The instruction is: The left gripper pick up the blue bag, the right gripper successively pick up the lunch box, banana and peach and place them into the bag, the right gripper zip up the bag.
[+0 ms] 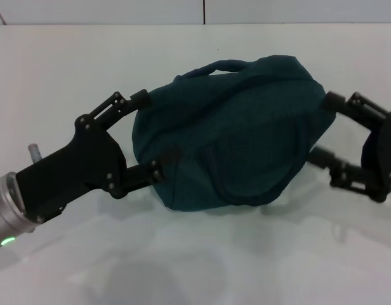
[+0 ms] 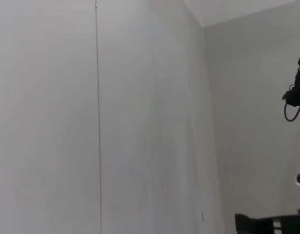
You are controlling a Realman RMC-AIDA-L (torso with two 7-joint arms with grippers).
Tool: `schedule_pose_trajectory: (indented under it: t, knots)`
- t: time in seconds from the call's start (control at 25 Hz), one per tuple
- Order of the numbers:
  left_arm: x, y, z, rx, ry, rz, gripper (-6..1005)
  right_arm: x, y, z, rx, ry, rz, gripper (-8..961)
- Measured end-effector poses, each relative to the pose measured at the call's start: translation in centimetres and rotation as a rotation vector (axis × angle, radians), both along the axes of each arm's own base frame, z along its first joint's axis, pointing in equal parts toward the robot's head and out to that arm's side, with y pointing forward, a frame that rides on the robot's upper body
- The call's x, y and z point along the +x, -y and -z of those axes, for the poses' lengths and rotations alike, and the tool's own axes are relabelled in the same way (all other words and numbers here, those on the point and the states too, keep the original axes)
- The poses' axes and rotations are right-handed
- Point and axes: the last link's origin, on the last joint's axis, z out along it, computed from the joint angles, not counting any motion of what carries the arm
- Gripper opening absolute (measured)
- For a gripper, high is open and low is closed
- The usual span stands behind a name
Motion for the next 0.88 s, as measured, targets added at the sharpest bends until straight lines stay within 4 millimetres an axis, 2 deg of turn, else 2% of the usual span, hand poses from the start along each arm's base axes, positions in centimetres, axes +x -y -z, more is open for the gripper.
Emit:
schedule_pose_trajectory:
  t: [0.12, 0.36, 0.88]
  knots:
    - [0.0, 0.0, 0.0, 0.000, 0.000, 0.001, 888, 0.1, 0.3, 0.5, -0.014, 0.039, -0.030, 748]
    - [0.0, 0.1, 0.1, 0.000, 0.000, -0.002, 888, 0.1, 0.5, 0.8, -0.007, 0.062, -0.053, 878]
    - [-0.4, 1.0, 0.3, 0.031, 0.007, -0.010, 887, 0.0, 0.2, 0.6, 0.031, 0.052, -0.046, 872]
